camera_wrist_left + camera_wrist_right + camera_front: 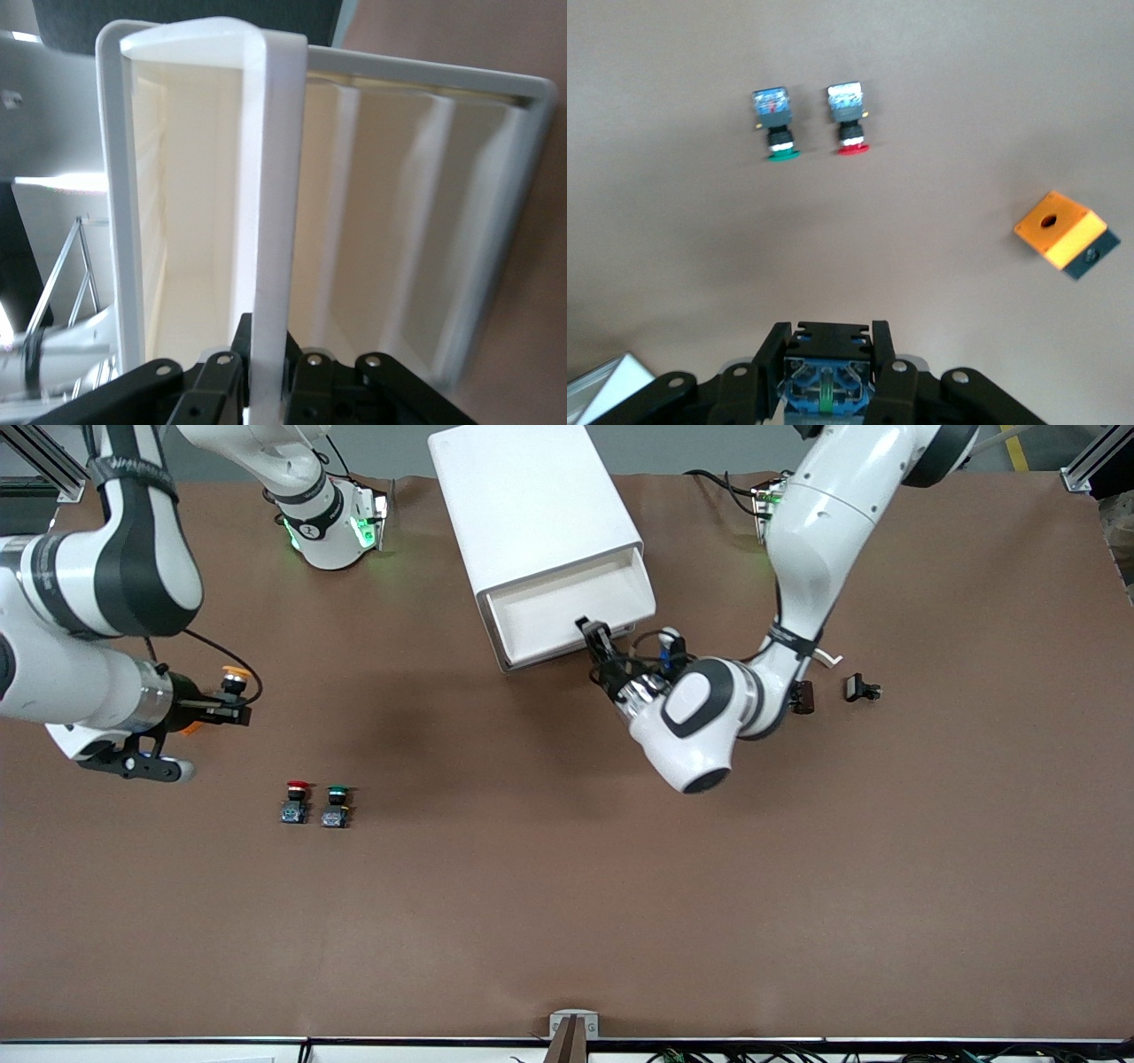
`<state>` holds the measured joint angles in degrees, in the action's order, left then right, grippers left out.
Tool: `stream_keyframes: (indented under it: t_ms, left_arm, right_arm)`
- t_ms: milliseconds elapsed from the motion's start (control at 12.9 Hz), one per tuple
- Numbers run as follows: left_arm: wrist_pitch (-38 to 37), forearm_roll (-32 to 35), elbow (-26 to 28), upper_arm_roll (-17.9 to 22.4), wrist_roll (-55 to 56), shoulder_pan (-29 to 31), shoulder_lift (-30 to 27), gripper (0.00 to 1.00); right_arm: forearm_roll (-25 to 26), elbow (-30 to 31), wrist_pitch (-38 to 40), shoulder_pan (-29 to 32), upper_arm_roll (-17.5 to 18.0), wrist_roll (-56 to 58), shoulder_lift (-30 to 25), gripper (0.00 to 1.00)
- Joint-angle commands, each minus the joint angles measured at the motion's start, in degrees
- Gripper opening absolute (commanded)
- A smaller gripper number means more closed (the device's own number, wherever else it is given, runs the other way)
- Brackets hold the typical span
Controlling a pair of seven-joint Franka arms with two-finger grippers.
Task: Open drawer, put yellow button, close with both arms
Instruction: 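Carry the yellow button toward the open drawer with the right gripper, then drop the button into the drawer with the right gripper while the left gripper withdraws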
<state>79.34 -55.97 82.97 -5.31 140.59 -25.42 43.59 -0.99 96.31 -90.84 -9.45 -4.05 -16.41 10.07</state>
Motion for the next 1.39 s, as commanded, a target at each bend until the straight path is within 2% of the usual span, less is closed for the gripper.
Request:
stream_keyframes:
  t_ms: [0, 155, 232, 309, 386, 541, 696, 850, 1005, 1159, 1314]
  left_arm:
    - [2.9, 0.2, -3.9, 0.0, 0.6, 1.9, 2.9, 0.07]
    - [3.5, 0.3, -3.9, 0.0, 0.4, 3.2, 2.9, 0.10]
    - [3.5, 0.3, -3.9, 0.0, 0.4, 3.6, 2.7, 0.32]
    - [3.5, 0.3, -4.0, 0.0, 0.4, 3.7, 2.6, 0.72]
    - [3.5, 0.3, -4.1, 0.0, 0.5, 3.7, 2.4, 1.00]
    - [3.5, 0.5, -5.4, 0.0, 0.6, 4.9, 2.3, 1.00]
    - [3.2, 1.5, -7.6, 0.0, 0.6, 7.1, 2.0, 1.00]
    - [3.2, 6.9, -10.8, 0.0, 0.5, 9.3, 1.9, 1.00]
    - [3.2, 14.4, -11.8, -0.4, 0.0, 12.7, 1.7, 1.00]
    - [3.2, 18.2, -12.9, 0.6, -4.3, 14.9, 1.1, 1.00]
    - [3.3, 23.0, -13.0, 2.7, -11.4, 15.1, -0.3, 1.00]
  right_arm:
    - [-0.2, -3.6, 5.7, -4.4, -0.1, -8.7, -1.8, 0.00]
    - [-0.3, -7.0, 9.8, -10.1, 0.0, -18.7, -1.8, 0.00]
    - [-0.3, -8.8, 11.1, -14.0, -0.1, -25.8, -1.5, 0.00]
    - [-0.4, -9.7, 11.4, -17.2, -0.1, -32.0, -1.4, 0.00]
    - [-0.9, -10.0, 11.1, -20.1, 0.0, -36.6, -1.2, 0.00]
    - [-5.5, -11.7, 10.7, -25.4, -0.2, -47.0, -0.1, 0.01]
    - [-9.6, -13.2, 8.7, -27.0, -0.1, -56.8, 2.8, 0.01]
    - [-10.0, -13.3, 3.1, -31.8, 0.0, -64.9, 4.0, 0.00]
    - [-10.0, -13.3, -1.7, -35.1, 0.0, -75.3, 6.6, 0.01]
    - [-10.2, -13.0, -6.9, -36.3, 0.0, -81.8, 8.8, 0.04]
    - [-10.2, -12.9, -8.8, -39.0, 0.1, -85.2, 11.2, 0.04]
